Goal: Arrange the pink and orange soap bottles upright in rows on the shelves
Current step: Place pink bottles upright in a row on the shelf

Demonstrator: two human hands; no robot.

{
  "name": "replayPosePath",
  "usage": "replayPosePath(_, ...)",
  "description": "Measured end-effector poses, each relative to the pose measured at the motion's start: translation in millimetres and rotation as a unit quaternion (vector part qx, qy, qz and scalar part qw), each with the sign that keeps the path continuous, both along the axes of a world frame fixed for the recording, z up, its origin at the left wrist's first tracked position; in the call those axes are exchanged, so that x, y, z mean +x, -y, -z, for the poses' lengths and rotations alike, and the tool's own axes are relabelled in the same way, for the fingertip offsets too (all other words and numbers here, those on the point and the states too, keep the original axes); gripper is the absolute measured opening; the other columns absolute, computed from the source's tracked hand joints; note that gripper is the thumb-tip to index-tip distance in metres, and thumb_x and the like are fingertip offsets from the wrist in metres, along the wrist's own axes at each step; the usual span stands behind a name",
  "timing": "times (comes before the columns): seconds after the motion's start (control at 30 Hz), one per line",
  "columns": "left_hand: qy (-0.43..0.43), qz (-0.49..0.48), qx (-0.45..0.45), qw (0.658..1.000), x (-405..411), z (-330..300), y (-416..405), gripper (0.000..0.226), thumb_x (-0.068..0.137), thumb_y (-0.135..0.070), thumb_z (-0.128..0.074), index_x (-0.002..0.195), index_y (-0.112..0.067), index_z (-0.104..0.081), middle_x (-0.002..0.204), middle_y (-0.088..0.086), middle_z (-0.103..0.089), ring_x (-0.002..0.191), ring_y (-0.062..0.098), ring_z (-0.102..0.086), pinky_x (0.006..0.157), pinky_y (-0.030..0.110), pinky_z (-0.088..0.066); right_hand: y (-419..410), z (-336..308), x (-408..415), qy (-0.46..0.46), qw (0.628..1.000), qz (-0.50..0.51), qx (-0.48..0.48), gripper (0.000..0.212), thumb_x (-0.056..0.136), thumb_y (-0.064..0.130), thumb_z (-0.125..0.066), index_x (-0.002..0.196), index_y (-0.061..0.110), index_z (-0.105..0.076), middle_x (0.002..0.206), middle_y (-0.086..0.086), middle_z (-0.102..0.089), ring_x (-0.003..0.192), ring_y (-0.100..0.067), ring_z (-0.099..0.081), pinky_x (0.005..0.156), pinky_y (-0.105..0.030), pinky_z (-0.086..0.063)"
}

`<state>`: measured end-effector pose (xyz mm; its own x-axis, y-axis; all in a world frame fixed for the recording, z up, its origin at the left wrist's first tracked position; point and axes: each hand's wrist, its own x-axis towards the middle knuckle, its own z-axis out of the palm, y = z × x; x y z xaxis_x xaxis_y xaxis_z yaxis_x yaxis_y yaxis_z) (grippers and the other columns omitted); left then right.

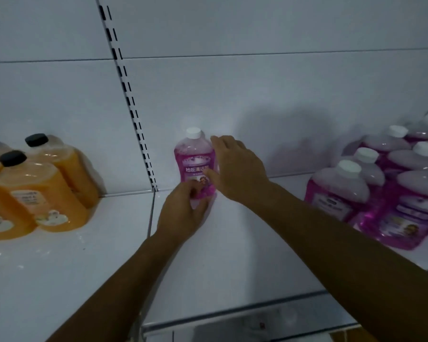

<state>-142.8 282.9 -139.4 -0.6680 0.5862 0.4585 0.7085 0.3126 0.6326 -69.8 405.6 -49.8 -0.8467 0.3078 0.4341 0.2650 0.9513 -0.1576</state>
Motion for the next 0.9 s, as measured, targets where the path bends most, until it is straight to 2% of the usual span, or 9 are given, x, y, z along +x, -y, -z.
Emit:
replayPosePath(0.07, 0.005, 0.056, -0.029, 0.998, 9, 2, -9, 0.025, 0.087, -0.033, -0.067, 0.101, -0.014, -0.060, 0.094, -0.003, -0.062, 0.082, 0.010, -0.057, 0.074, 0.012, -0.045, 1, -4, 20, 0.018, 0.999, 0.015, 0.047, 0.060, 0.091, 0.048, -0.056, 0.138, 0.014, -0.039, 0.136, -0.006, -0.048, 0.123, -0.025, -0.048, 0.099, -0.037, -0.041)
replayPosePath(0.13, 0.022, 0.100, -0.062, 0.993, 15, 5, -21, 0.038, 0.087, -0.043, -0.063, 0.112, -0.015, -0.059, 0.106, -0.001, -0.065, 0.094, 0.014, -0.060, 0.086, 0.030, -0.053, 0, -7, 43, 0.037, 0.996, 0.032, 0.073, 0.060, 0.093, 0.048, -0.053, 0.140, 0.014, -0.039, 0.143, -0.008, -0.043, 0.132, -0.027, -0.041, 0.105, -0.038, -0.036)
replayPosePath(0.2, 0.030, 0.143, -0.081, 0.986, 26, 5, -33, 0.042, 0.087, -0.046, -0.060, 0.119, -0.020, -0.057, 0.114, -0.001, -0.065, 0.102, 0.016, -0.061, 0.092, 0.041, -0.053, -1, -7, 63, 0.044, 0.994, 0.055, 0.086, 0.059, 0.094, 0.046, -0.053, 0.141, 0.014, -0.038, 0.148, -0.010, -0.039, 0.137, -0.028, -0.035, 0.110, -0.038, -0.031)
replayPosePath(0.37, 0.069, 0.206, -0.103, 0.971, 67, -7, -60, 0.028, 0.089, -0.034, -0.065, 0.111, -0.030, -0.049, 0.121, -0.008, -0.058, 0.111, 0.013, -0.055, 0.100, 0.034, -0.044, -2, -3, 112, 0.006, 0.985, 0.121, 0.121, 0.054, 0.084, 0.040, -0.068, 0.126, 0.009, -0.057, 0.137, -0.016, -0.052, 0.132, -0.034, -0.044, 0.109, -0.047, -0.034)
replayPosePath(0.47, 0.165, 0.285, -0.090, 0.940, 89, -17, -77, 0.058, 0.086, -0.038, -0.068, 0.136, -0.022, -0.045, 0.140, -0.008, -0.050, 0.126, 0.014, -0.049, 0.106, 0.038, -0.042, -12, 1, 148, -0.038, 0.975, 0.173, 0.131, 0.055, 0.078, 0.033, -0.074, 0.126, 0.009, -0.058, 0.143, -0.019, -0.047, 0.136, -0.036, -0.040, 0.108, -0.048, -0.036)
replayPosePath(0.6, 0.270, 0.285, -0.075, 0.917, 119, -18, -90, 0.080, 0.082, -0.029, -0.075, 0.148, -0.019, -0.032, 0.145, -0.008, -0.045, 0.128, 0.014, -0.048, 0.105, 0.036, -0.042, -25, 0, 187, -0.052, 0.970, 0.233, 0.037, 0.064, 0.086, 0.033, -0.064, 0.142, 0.015, -0.038, 0.153, -0.018, -0.027, 0.142, -0.038, -0.024, 0.110, -0.047, -0.034)
replayPosePath(0.7, 0.270, 0.237, -0.041, 0.932, 131, -13, -90, 0.074, 0.082, -0.024, -0.075, 0.145, -0.015, -0.036, 0.136, 0.000, -0.055, 0.115, 0.019, -0.058, 0.090, 0.029, -0.051, -30, 1, 200, -0.055, 0.972, 0.212, -0.086, 0.067, 0.089, 0.030, -0.063, 0.145, 0.019, -0.027, 0.148, -0.012, -0.033, 0.135, -0.034, -0.034, 0.104, -0.044, -0.040)
replayPosePath(0.77, 0.271, 0.212, -0.033, 0.938, 137, -15, -85, 0.071, 0.083, -0.022, -0.074, 0.144, -0.017, -0.037, 0.129, -0.001, -0.058, 0.108, 0.018, -0.060, 0.079, 0.022, -0.049, -33, 2, 202, -0.074, 0.971, 0.191, -0.127, 0.070, 0.088, 0.024, -0.066, 0.145, 0.015, -0.026, 0.143, -0.012, -0.039, 0.130, -0.033, -0.040, 0.101, -0.042, -0.042)
replayPosePath(0.9, 0.231, 0.210, -0.041, 0.949, 144, -16, -78, 0.063, 0.082, -0.027, -0.074, 0.138, -0.022, -0.047, 0.113, 0.004, -0.063, 0.102, 0.022, -0.062, 0.084, 0.031, -0.053, -38, 5, 204, -0.080, 0.968, 0.186, -0.147, 0.070, 0.085, 0.015, -0.071, 0.143, 0.012, -0.034, 0.139, -0.011, -0.038, 0.129, -0.031, -0.037, 0.106, -0.037, -0.036)
